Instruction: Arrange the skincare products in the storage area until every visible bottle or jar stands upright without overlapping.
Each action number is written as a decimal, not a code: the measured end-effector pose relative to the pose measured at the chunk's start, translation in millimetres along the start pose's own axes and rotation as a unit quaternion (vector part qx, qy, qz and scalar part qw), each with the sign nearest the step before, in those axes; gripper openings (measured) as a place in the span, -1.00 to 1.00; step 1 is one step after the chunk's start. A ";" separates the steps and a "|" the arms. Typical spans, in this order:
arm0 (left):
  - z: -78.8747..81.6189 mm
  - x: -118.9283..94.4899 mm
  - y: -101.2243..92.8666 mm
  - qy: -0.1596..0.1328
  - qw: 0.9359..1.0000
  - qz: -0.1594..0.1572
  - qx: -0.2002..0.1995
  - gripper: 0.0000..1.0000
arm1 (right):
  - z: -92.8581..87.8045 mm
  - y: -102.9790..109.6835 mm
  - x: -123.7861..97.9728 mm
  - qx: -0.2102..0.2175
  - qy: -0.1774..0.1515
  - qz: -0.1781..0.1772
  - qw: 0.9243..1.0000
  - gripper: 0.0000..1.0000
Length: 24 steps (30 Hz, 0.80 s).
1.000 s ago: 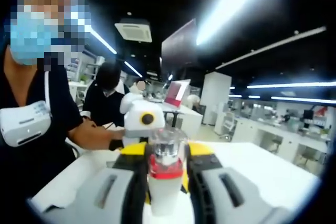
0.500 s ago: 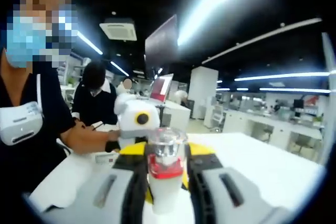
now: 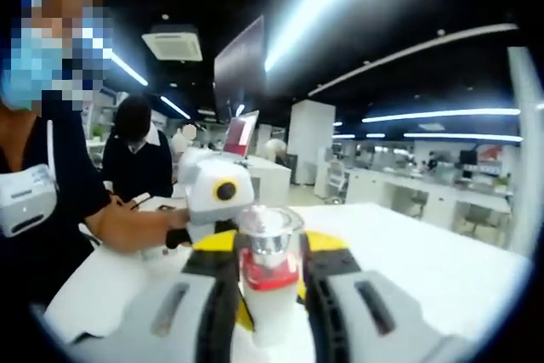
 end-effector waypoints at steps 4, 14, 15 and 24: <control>-0.1 6.8 1.8 -0.001 1.000 -0.006 -0.002 -0.41 | -3.1 -4.7 -2.3 0.004 0.003 -0.009 1.000 -0.46; 1.4 23.5 9.3 0.004 1.000 -0.016 0.000 -0.40 | -11.5 -18.7 -9.8 0.015 0.009 -0.037 0.999 -0.45; 1.3 25.7 10.2 0.005 1.000 -0.017 -0.001 -0.40 | -12.5 -20.2 -10.4 0.017 0.011 -0.040 0.999 -0.45; -4.6 43.6 16.4 0.013 0.999 -0.028 -0.009 -0.40 | -27.2 -33.0 -14.9 0.027 0.030 -0.061 0.997 -0.45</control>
Point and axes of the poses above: the point that each gripper's makers call its tool centre point, and the gripper's own axes: x roughly forward along the fingers, y roughly to its left, z roughly out of its top, the point moved 2 cm from there along -x, roughly backward along the fingers, and after that the axes turned 6 degrees about y, right-handed, at the moved point
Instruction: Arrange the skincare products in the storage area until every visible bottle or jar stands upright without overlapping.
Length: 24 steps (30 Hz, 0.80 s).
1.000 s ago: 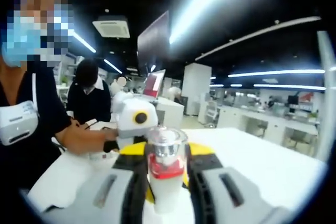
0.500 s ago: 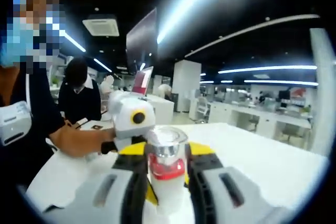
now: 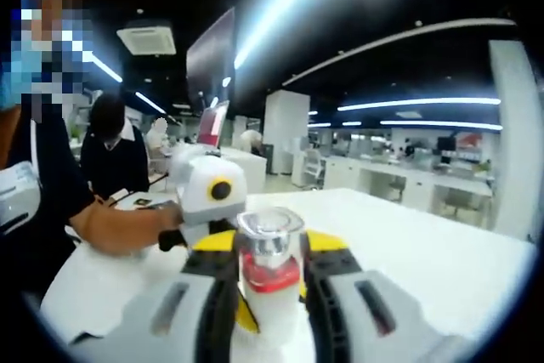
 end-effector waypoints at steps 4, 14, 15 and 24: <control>-2.2 8.0 2.8 0.005 1.000 -0.007 -0.004 -0.40 | -6.1 -6.9 -1.8 0.012 0.005 -0.006 1.000 -0.45; -4.8 24.5 8.5 0.010 1.000 -0.015 -0.012 -0.40 | -17.0 -20.8 -5.1 0.027 0.017 -0.025 0.999 -0.44; -5.2 25.9 8.7 0.010 1.000 -0.015 -0.013 -0.40 | -17.7 -21.4 -5.3 0.028 0.018 -0.027 0.999 -0.44; -7.0 33.0 9.7 0.013 1.000 -0.016 -0.013 -0.40 | -23.8 -27.3 -7.5 0.034 0.026 -0.036 0.998 -0.44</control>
Point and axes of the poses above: the point that each gripper's makers call its tool centre point, and the gripper's own axes: x roughly forward along the fingers, y roughly to its left, z roughly out of its top, the point moved 2 cm from there along -x, roughly backward along the fingers, and after that the axes turned 6 degrees about y, right-handed, at the moved point
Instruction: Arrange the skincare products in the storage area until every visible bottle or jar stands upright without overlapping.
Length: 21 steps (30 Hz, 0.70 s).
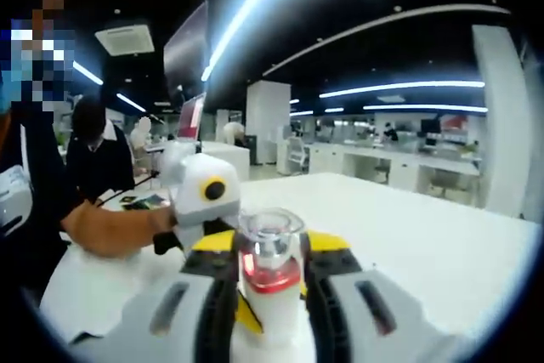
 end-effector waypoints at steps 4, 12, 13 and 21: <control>-3.0 1.5 1.5 0.004 1.000 0.002 0.002 -0.40 | -2.9 -1.2 1.5 0.001 0.005 -0.001 1.000 -0.44; -5.4 3.4 2.9 0.006 1.000 0.003 0.000 -0.40 | -5.8 -2.1 2.5 0.005 0.011 -0.004 1.000 -0.44; -5.6 3.7 2.9 0.006 1.000 0.002 -0.001 -0.40 | -6.1 -2.2 2.6 0.005 0.012 -0.005 1.000 -0.44; -6.5 5.3 2.2 0.003 1.000 0.001 -0.003 -0.39 | -6.8 -2.8 2.1 0.010 0.015 -0.007 1.000 -0.44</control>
Point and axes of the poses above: the point that each gripper's makers call its tool centre point, and the gripper's own axes: x roughly forward along the fingers, y roughly to its left, z roughly out of its top, the point moved 2 cm from there along -x, roughly backward along the fingers, and after that the axes turned 6 degrees about y, right-handed, at the moved point
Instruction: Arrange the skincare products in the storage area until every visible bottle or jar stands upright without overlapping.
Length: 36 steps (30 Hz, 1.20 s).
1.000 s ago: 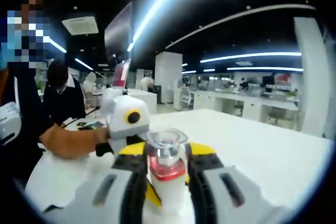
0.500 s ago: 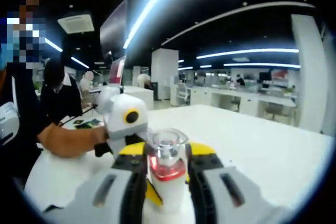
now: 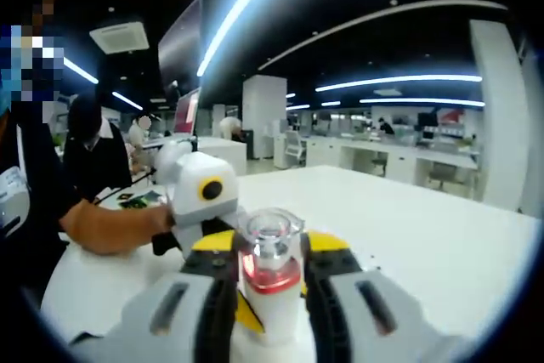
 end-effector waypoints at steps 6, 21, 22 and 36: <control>-0.3 0.6 0.0 -0.008 1.000 -0.005 -0.006 -0.39 | -0.2 -1.4 0.0 0.006 -0.002 0.000 1.000 -0.43; -0.5 1.1 -2.3 -0.008 1.000 -0.004 -0.001 -0.38 | -1.3 0.3 -2.1 0.000 0.002 0.005 1.000 -0.43; -0.6 1.1 -2.4 -0.008 1.000 -0.004 -0.001 -0.38 | -1.3 0.3 -2.1 0.000 0.002 0.005 1.000 -0.43; -0.9 1.6 -1.6 -0.007 1.000 -0.003 0.007 -0.37 | -2.1 1.2 -1.0 -0.002 0.004 0.008 1.000 -0.38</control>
Point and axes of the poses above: the point that each gripper's makers call its tool centre point, and the gripper's own axes: x roughly forward along the fingers, y roughly to its left, z roughly out of its top, the point moved 2 cm from there along -x, roughly backward along the fingers, and after that the axes turned 6 degrees about y, right-handed, at the moved point
